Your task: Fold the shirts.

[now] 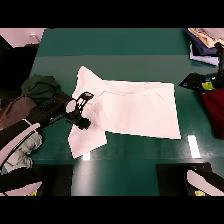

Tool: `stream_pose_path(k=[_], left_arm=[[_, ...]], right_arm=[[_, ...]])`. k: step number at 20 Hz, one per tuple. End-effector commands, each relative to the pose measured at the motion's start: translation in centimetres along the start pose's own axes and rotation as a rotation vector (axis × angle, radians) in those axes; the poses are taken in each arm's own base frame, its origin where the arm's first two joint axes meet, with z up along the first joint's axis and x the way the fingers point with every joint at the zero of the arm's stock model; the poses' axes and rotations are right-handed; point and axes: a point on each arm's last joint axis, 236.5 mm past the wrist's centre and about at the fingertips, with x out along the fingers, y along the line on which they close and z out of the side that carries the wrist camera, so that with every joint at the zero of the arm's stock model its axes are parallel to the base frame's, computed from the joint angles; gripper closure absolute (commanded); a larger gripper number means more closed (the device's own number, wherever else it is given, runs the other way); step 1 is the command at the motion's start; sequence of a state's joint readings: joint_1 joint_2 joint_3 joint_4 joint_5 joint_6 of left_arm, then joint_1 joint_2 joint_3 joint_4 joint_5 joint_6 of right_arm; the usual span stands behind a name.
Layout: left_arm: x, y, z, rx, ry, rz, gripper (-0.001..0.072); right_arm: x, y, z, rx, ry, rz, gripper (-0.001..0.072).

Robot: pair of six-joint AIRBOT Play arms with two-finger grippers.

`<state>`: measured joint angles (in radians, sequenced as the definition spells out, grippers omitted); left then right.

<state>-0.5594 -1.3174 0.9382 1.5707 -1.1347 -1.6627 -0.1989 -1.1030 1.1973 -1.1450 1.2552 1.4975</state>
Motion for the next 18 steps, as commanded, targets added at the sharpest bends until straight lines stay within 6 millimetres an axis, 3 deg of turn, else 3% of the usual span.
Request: stream_pose_path(k=[1,2,5,9,12,15,17,18], left_arm=[[0.1,0.4,0.3,0.004,-0.016,0.018,0.0641],[0.0,0.6,0.4,0.008,-0.017,0.024,0.0679],[-1.4,1.6,0.2,0.024,-0.007,0.07,0.0678],[-8.9,4.1,2.8,-0.045,-0.211,0.086,0.0679],[-13.0,7.7,1.9,-0.19,-0.318,0.071,0.0679],[-13.3,10.2,0.5,-0.356,-0.334,-0.004,0.0679],[-12.6,9.5,0.8,-0.387,-0.349,-0.101,0.0679],[-12.3,9.0,1.1,-0.4,-0.36,-0.14,0.0679]], right_arm=[[0.0,0.0,-0.1,0.001,0.005,0.001,0.0279],[0.0,0.0,-0.2,0.001,0.006,0.001,0.0279],[-0.1,0.0,-1.2,-0.006,0.049,0.001,0.0278],[-0.6,-2.0,-5.2,-0.008,0.205,0.003,0.0279],[0.5,-6.1,-10.3,0.121,0.304,-0.009,0.0279],[1.9,-9.7,-16.4,0.279,0.397,0.003,0.0279],[2.8,-11.1,-19.5,0.372,0.44,0.018,0.0279],[3.5,-11.5,-20.1,0.403,0.427,0.021,0.0279]])
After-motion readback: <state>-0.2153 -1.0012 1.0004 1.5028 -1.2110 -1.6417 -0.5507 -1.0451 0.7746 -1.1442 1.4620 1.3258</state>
